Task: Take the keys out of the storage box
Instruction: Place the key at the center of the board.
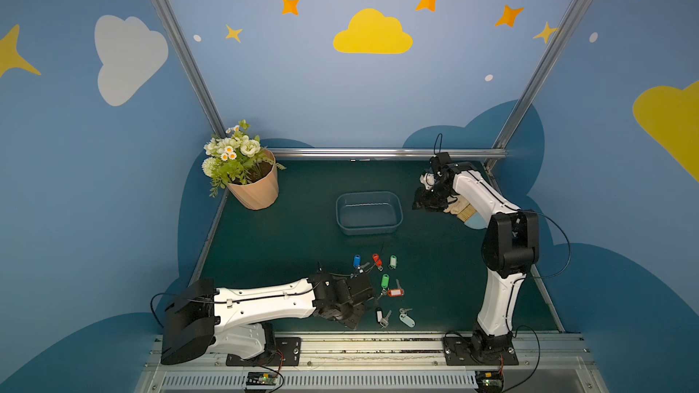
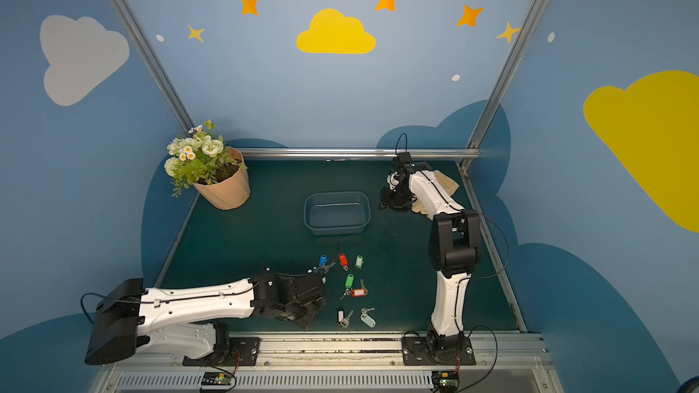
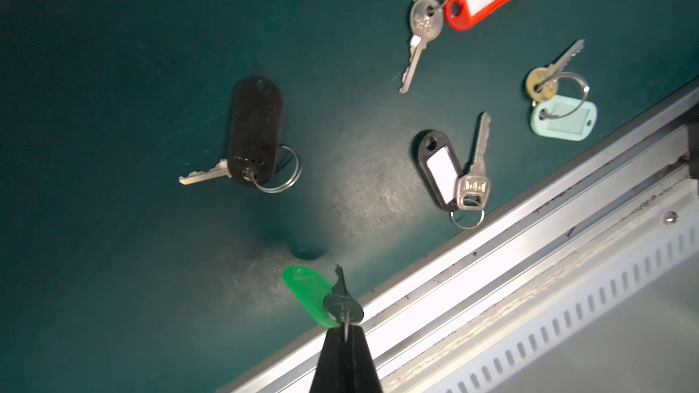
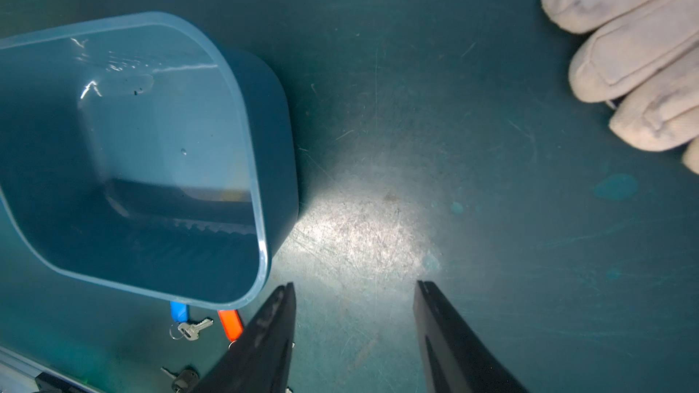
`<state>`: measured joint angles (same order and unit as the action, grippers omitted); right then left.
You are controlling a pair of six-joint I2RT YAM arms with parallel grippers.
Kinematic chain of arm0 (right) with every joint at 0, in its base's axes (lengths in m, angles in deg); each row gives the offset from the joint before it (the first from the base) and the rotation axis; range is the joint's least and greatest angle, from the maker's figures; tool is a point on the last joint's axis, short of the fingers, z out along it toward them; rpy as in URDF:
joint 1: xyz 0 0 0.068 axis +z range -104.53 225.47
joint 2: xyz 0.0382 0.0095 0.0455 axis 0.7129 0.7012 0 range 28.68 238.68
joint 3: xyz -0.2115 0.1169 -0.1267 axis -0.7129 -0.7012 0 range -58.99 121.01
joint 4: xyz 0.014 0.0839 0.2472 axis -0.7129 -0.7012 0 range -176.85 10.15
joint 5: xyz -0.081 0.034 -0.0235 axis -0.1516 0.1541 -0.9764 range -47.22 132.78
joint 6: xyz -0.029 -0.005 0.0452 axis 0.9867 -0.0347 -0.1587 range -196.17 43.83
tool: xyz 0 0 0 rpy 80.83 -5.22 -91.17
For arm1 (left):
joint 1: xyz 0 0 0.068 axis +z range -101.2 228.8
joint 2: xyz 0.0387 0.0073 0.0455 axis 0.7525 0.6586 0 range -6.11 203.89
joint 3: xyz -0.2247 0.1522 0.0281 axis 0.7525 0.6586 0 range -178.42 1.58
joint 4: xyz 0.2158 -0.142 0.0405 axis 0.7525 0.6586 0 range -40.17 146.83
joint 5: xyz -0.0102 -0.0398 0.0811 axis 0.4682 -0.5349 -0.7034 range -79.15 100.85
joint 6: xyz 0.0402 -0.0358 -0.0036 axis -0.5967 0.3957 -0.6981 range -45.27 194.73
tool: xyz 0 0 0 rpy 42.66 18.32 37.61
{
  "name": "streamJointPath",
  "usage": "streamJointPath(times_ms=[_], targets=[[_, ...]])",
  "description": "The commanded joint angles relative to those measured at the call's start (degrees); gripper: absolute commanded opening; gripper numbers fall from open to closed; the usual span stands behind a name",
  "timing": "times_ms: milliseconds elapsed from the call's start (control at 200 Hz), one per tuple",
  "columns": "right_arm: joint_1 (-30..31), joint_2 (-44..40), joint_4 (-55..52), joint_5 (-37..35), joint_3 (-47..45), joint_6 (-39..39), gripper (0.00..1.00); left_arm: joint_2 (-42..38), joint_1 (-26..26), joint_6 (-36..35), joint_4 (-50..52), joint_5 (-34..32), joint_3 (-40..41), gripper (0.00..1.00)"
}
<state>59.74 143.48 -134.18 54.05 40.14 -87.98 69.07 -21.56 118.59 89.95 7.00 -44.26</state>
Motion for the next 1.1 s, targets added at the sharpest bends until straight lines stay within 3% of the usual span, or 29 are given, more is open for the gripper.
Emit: streamJointPath(times_ms=[0,165,345,511,636,706,781,811,981,1091], targets=[[-0.31,-2.48,0.98,0.6,-0.5,-0.67,0.56,1.75,-0.12,1.31,-1.01,-1.41,0.23,0.04],[-0.29,-2.98,0.88,0.06,-0.67,-0.36,0.56,4.06,-0.09,1.29,-1.25,-1.49,-0.13,0.12],[-0.29,-2.93,0.71,-0.15,-0.78,-0.36,0.57,4.15,-0.05,1.49,-0.71,-2.01,0.25,0.33],[-0.29,-2.58,0.71,-0.15,-1.05,-0.32,0.57,3.12,-0.12,1.8,1.59,-3.15,0.14,0.4],[-0.29,-2.44,0.71,-0.18,-1.21,-0.31,0.57,1.6,0.13,3.34,5.89,-6.75,-1.69,0.53],[-0.29,-2.59,0.71,-0.28,-1.39,-0.4,0.57,-0.19,1.13,3.44,7.56,-8.09,-3.2,0.68],[-0.29,-3.01,0.96,-0.39,-1.77,-0.47,0.57,-2.86,3.52,3.43,8.32,-9.57,-4.37,0.86],[-0.29,-3.31,1.23,-0.45,-2.08,-0.44,0.57,-4.1,4.9,3.22,8.31,-9.93,-4.64,0.99],[-0.22,-6.94,3.75,-1.69,-5.52,-0.1,0.59,-10.83,15.41,-1.26,5.25,-14.09,-6.78,1.0],[-0.12,-11.89,7.56,-2.42,-10.15,0.95,0.71,-9.84,23.19,-6.4,3.83,-17.34,-10.05,1.0]])
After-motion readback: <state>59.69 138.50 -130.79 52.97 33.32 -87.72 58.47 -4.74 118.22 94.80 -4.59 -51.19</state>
